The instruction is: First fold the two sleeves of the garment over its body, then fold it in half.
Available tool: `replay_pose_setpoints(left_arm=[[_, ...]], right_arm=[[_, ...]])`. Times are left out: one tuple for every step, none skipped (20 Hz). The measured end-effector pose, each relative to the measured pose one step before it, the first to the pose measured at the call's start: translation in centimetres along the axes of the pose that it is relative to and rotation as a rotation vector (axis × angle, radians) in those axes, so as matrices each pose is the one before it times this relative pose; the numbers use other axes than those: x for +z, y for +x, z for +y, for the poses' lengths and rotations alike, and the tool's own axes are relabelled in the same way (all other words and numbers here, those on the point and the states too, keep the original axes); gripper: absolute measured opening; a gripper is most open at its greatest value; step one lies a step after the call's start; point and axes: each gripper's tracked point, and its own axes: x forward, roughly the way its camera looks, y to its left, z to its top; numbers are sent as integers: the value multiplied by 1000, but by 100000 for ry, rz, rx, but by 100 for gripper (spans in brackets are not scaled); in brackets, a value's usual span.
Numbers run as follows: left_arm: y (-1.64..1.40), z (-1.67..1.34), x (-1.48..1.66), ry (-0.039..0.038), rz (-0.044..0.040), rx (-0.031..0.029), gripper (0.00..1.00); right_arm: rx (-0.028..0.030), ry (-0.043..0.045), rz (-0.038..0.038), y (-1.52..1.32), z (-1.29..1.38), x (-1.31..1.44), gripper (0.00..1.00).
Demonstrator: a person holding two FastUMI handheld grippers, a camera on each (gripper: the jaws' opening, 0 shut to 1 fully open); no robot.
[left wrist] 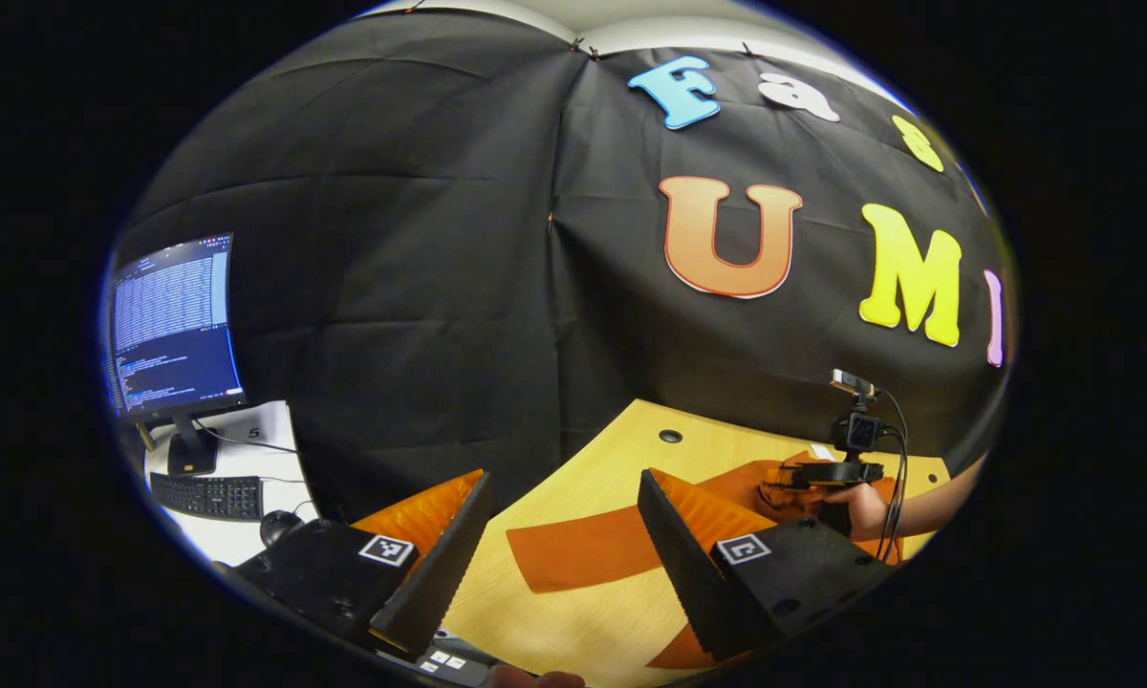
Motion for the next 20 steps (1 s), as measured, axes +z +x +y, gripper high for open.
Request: replay_pose_setpoints(left_arm=[[160, 150, -122, -436, -519, 245, 99], [342, 352, -176, -15, -795, 806, 99], [497, 443, -533, -51, 68, 741, 99], [699, 505, -639, -171, 505, 732, 99], [605, 283, -844, -476, 975, 425, 99], [673, 228, -961, -922, 1075, -483, 99], [960, 210, -1040, -1028, 1212, -719, 99], [930, 363, -1365, -1056, 2841, 49, 99], [1010, 366, -1508, -325, 2312, 624, 99], [1137, 489, -1624, 1089, 3560, 605, 99], [933, 381, -1867, 746, 4424, 776, 99], [1011, 147, -1496, -25, 3391, 137, 99], [1076, 117, -1388, -17, 2954, 293, 99], [1008, 319, -1473, 881, 3344, 1508, 99], [801, -20, -1000, 986, 2737, 886, 99], [1259, -197, -1053, 773, 3008, 785, 99], [599, -195, -493, 557, 1056, 30, 100], [609, 110, -674, 589, 1903, 647, 99], [390, -213, -377, -85, 1040, -79, 99], [304, -274, -302, 100, 634, -87, 99]], right_arm=[[1014, 188, -1074, -464, 431, 331, 68], [571, -97, -1699, -826, 244, 632, 68], [635, -307, -1505, -748, 275, 722, 76], [858, -577, -1262, -1120, 291, 562, 78], [1002, -925, -1124, -1143, 267, 664, 79], [1785, -1147, -1219, -1367, 355, 564, 80], [1651, -1839, -1449, -1581, 294, 659, 79], [1319, -1911, -1958, -1715, 75, 613, 79], [1854, -1846, -1525, -1862, 121, 584, 77], [1751, -2461, -921, -2081, 19, 375, 80], [1104, -2922, -931, -2289, -336, 385, 79], [297, -1986, -816, -2192, -667, 151, 79], [-468, -446, -1037, -2336, -698, 150, 79], [-1274, 1223, -970, -2271, -864, 79, 79], [-2413, 2044, -868, -2111, -1065, -208, 79], [-5270, 3442, -1433, -3577, -2275, -336, 79], [-3416, 1400, -303, -1808, -1491, -422, 79], [-3785, 1028, -332, -1757, -1736, -507, 79], [-3024, 1588, -126, -1501, -1368, -332, 79], [-3377, 1958, 341, -1584, -1313, -607, 75]])
